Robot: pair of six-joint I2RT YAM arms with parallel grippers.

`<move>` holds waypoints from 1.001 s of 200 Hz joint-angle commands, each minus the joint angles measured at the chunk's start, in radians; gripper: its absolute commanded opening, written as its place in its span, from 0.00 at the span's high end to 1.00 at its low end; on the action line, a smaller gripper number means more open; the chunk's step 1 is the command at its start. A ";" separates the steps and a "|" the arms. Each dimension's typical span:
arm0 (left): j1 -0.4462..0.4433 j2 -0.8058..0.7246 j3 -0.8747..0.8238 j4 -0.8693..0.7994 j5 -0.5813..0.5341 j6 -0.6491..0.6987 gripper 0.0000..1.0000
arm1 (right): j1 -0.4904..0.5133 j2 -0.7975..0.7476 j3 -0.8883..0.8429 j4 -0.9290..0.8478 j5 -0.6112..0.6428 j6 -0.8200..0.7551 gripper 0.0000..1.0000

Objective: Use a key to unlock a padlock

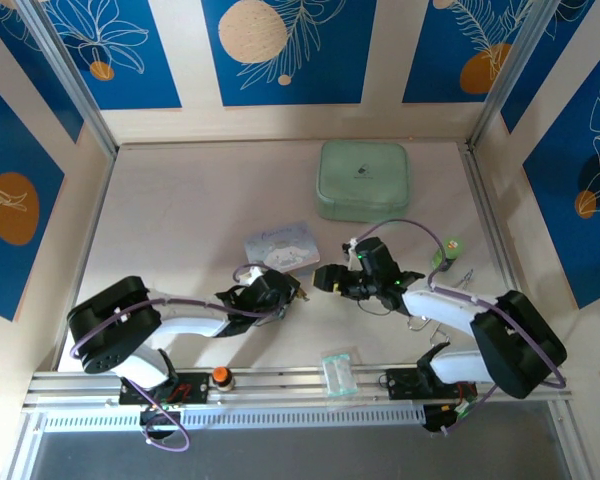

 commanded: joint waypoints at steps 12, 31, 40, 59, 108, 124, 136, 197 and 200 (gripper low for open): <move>0.012 0.000 -0.030 -0.102 0.023 0.017 1.00 | 0.110 -0.045 0.087 -0.282 0.427 -0.247 0.01; 0.020 -0.001 -0.024 -0.103 0.033 0.047 1.00 | 0.116 -0.061 0.088 -0.243 0.374 -0.342 0.02; 0.023 0.001 -0.025 -0.102 0.038 0.056 1.00 | 0.115 -0.077 0.076 -0.209 0.349 -0.368 0.04; 0.026 -0.004 -0.024 -0.126 0.043 0.082 1.00 | 0.116 -0.151 0.026 -0.115 0.277 -0.448 0.03; 0.031 -0.011 -0.032 -0.135 0.030 0.112 1.00 | 0.107 -0.210 -0.074 0.010 0.142 -0.490 0.25; 0.034 0.002 -0.039 -0.109 0.040 0.109 1.00 | 0.166 -0.168 -0.056 -0.016 0.185 -0.548 0.27; 0.035 0.011 -0.044 -0.088 0.045 0.107 1.00 | 0.223 -0.135 -0.052 -0.011 0.257 -0.577 0.30; 0.036 -0.003 -0.055 -0.076 0.047 0.101 1.00 | 0.333 0.021 -0.013 0.099 0.296 -0.623 0.52; 0.036 -0.005 -0.056 -0.076 0.047 0.101 1.00 | 0.337 0.028 -0.011 0.109 0.297 -0.625 0.53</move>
